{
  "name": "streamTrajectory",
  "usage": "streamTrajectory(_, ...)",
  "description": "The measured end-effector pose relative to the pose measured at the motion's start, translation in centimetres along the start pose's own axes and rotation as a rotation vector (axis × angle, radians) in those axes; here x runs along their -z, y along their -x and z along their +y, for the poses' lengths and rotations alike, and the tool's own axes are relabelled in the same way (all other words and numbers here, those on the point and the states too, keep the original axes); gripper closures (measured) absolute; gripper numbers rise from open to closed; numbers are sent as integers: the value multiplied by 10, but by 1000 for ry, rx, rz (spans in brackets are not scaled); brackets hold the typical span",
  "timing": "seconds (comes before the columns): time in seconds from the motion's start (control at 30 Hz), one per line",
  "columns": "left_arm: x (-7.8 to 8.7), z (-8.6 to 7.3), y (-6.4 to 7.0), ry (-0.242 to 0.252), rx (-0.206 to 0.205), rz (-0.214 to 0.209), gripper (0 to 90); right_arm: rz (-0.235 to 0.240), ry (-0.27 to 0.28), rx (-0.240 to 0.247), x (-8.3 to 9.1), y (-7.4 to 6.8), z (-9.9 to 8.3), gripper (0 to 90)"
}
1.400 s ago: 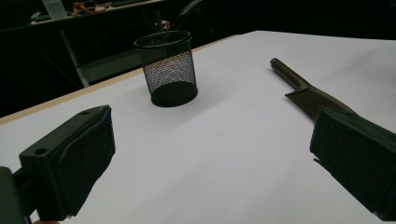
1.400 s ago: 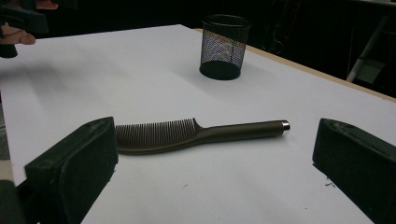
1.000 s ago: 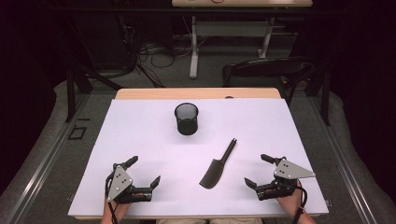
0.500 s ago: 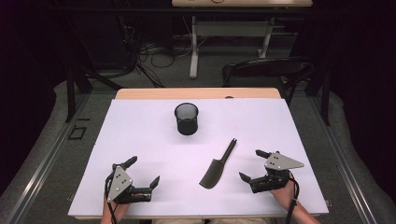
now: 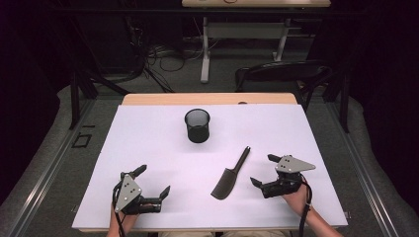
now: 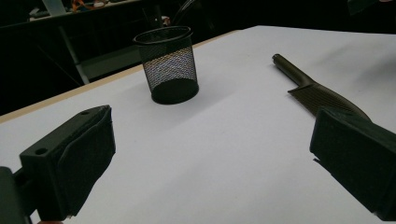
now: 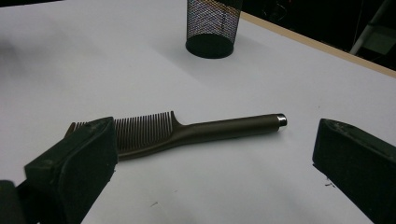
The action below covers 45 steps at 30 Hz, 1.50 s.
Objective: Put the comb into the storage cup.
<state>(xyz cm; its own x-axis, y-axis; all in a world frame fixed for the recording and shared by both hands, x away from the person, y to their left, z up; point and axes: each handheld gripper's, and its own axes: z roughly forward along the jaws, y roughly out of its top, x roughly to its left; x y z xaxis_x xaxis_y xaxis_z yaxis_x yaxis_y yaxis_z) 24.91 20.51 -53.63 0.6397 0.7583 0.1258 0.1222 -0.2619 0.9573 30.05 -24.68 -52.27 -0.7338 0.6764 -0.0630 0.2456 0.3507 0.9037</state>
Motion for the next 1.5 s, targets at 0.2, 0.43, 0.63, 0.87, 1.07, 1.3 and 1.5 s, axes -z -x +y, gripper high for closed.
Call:
streamTrajectory(0.2,-1,1,0,0,-7,-3,0,-7,-8,0,-4,4,3,0)
streamTrajectory(0.43,-2,1,0,2,-9,-4,0,-8,-17,-9,-10,9,6,0)
streamTrajectory(0.63,-1,1,-1,3,-11,0,0,-9,-23,-4,-16,13,8,0)
streamTrajectory(0.87,-2,1,-1,1,-12,0,0,-6,-34,-6,-25,17,11,0)
streamTrajectory(1.07,-1,1,-1,3,-11,3,0,-3,-38,-12,-34,23,15,0)
streamTrajectory(1.3,-1,1,-1,4,-11,4,0,-5,-40,-21,-41,29,17,0)
streamTrajectory(1.5,-2,1,-1,3,-10,4,0,-1,-45,-28,-47,34,19,0)
